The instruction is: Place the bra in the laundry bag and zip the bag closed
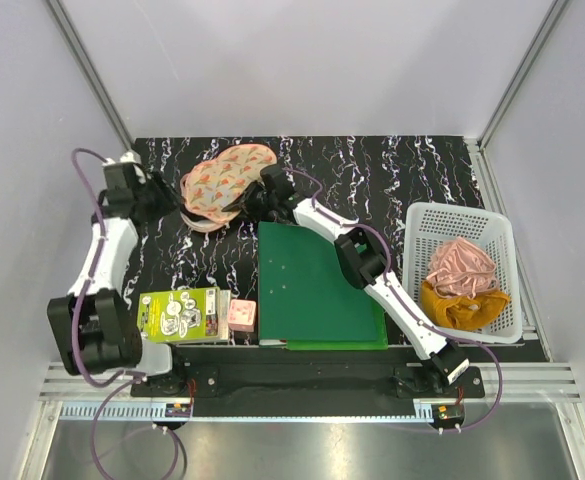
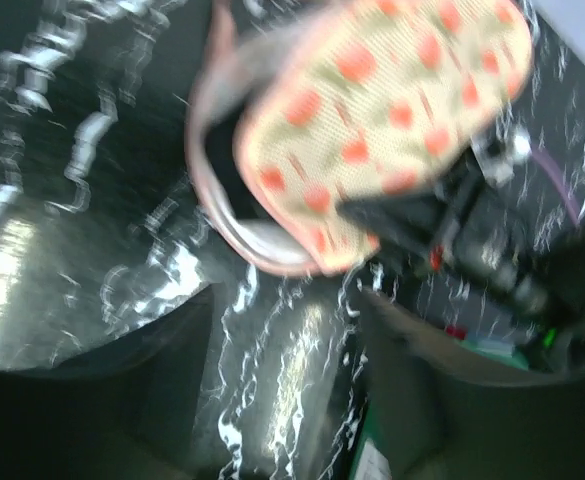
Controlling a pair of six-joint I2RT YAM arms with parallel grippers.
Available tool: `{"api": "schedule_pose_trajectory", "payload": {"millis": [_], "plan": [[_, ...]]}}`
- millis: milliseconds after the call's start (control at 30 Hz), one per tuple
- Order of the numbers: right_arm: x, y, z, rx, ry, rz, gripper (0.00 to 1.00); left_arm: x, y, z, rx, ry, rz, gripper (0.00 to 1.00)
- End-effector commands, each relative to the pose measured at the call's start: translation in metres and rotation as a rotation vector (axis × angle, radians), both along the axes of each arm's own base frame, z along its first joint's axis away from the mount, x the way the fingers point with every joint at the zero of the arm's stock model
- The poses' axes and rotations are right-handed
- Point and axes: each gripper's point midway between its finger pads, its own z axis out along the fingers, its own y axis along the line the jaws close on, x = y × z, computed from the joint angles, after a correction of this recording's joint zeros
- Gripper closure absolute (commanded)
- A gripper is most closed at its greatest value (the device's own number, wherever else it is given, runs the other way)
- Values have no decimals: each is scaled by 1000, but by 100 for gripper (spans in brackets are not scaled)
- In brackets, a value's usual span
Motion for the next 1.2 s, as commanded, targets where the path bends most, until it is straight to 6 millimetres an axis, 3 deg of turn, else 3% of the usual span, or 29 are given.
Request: {"api": "schedule_pose_trajectory", "payload": {"millis": [0, 33, 100, 200, 400, 467, 633, 700, 967, 1167], "plan": [[5, 4, 84, 75, -49, -46, 69, -20, -57, -34, 50, -2, -180, 47], [5, 3, 86, 77, -38, -50, 69, -13, -63, -28, 71, -61, -189, 50], [2, 2, 97, 86, -18, -60, 68, -18, -79, -38, 89, -81, -227, 53], [-2, 1, 109, 98, 14, -71, 68, -7, -85, -39, 133, -123, -216, 54], [-8, 1, 107, 97, 119, -101, 71, 10, -92, -68, 184, -84, -233, 44], [-10, 2, 105, 84, 152, -122, 72, 21, -98, -63, 200, -139, -243, 42], [-11, 5, 111, 88, 189, -147, 72, 37, -98, -75, 221, -138, -230, 43], [-13, 5, 105, 76, 203, -149, 72, 43, -101, -70, 220, -173, -236, 45], [-19, 10, 102, 61, 210, -146, 75, 57, -99, -84, 233, -139, -211, 47], [-20, 11, 100, 53, 209, -153, 76, 67, -98, -78, 234, -137, -191, 55]]}}
